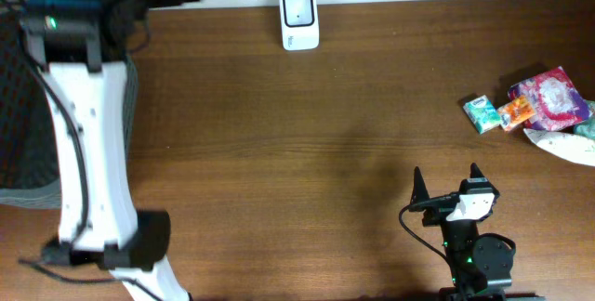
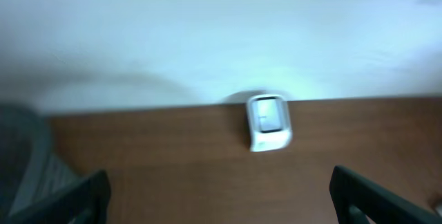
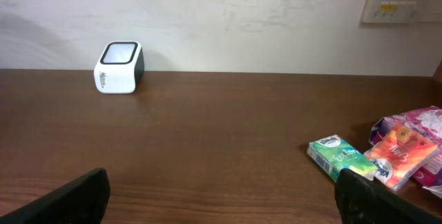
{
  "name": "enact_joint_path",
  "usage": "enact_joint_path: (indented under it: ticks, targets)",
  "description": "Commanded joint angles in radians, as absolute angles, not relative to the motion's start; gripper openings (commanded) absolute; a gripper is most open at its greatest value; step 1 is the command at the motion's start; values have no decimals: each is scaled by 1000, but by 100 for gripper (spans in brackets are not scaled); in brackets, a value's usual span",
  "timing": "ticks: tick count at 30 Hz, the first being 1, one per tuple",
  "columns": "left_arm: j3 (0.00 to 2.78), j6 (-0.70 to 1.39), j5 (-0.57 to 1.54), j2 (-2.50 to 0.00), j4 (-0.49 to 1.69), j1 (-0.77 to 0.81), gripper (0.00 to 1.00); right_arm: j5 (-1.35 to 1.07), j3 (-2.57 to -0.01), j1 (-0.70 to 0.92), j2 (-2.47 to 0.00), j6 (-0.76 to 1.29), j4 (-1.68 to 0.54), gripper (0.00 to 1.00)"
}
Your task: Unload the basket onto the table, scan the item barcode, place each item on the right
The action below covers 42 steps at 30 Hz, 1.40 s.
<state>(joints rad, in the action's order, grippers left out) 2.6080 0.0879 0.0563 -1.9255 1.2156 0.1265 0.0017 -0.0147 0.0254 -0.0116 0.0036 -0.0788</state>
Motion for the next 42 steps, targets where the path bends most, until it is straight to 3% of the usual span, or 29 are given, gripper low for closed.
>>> enact_joint_path:
  ticks: [1, 3, 8, 17, 22, 34, 42]
  targets:
    - [2592, -23, -88, -1845, 1263, 218, 99, 7, -6, 19, -4, 4, -81, 99]
    - [2494, -23, -102, -1804, 1245, 247, 99, 7, -6, 19, -4, 4, -81, 99]
    - [1783, -23, -56, -1514, 823, 253, 99, 7, -6, 19, -4, 4, -81, 99]
    - [1113, -23, -40, -963, 783, 246, 99, 8, -6, 19, -4, 4, -81, 99]
    - [732, -24, -41, -638, 494, 246, 99, 8, -6, 19, -4, 4, -81, 99]
    - [189, -106, 15, -472, -246, 246, 99, 7, -6, 19, -4, 4, -81, 99]
    - [8, 9, 35, -260, -278, 165, 99, 8, -6, 19, -4, 4, -81, 99]
